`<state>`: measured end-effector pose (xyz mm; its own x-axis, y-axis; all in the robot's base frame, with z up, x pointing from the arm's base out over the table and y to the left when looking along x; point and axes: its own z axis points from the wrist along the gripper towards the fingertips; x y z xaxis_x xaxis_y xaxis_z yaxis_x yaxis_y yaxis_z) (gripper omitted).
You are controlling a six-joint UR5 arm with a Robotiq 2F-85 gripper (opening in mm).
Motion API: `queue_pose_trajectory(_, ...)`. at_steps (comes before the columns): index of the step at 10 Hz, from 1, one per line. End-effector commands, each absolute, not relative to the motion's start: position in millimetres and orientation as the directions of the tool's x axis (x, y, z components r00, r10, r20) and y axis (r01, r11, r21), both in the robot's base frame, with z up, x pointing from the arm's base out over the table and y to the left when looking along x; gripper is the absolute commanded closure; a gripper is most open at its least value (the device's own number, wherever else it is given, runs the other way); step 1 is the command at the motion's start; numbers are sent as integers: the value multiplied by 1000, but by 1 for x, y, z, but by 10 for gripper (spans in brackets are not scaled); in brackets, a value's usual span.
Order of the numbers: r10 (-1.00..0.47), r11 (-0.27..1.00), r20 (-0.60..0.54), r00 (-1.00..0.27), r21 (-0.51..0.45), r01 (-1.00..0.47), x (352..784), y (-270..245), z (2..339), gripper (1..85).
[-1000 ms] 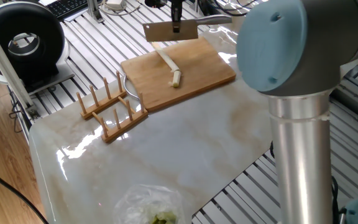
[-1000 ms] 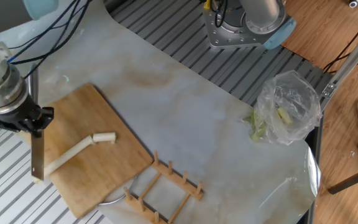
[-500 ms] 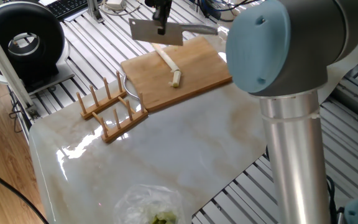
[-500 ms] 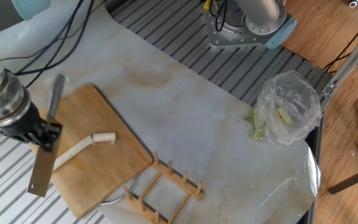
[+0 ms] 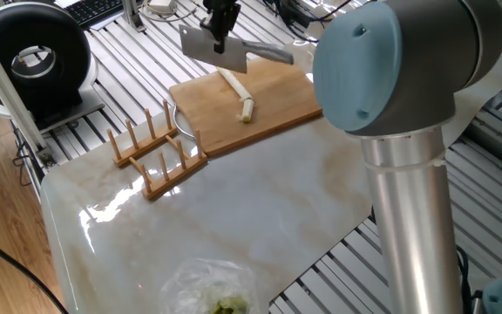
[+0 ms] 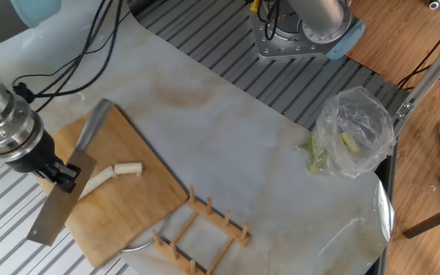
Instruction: Chop the scallions
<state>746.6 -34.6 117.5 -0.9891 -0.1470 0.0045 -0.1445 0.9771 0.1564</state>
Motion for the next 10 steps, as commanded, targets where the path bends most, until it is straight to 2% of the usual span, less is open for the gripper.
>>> queue_pose_trajectory(1, 64, 984, 0, -998, 169, 64, 751, -34, 111, 843)
queue_pose_trajectory(4, 247, 955, -42, -968, 178, 236, 770, -25, 98, 843)
queue_pose_trajectory(6, 331, 928, -17, -944, 190, 322, 778, -16, 100, 843)
queue_pose_trajectory(7, 369, 904, 11, -929, 228, 362, 780, -6, 104, 843)
queue_pose_trajectory(8, 393, 884, 32, -919, 262, 387, 783, 0, 104, 843)
queue_pose_trajectory(10, 387, 895, 34, -922, 229, 384, 780, -7, 94, 843)
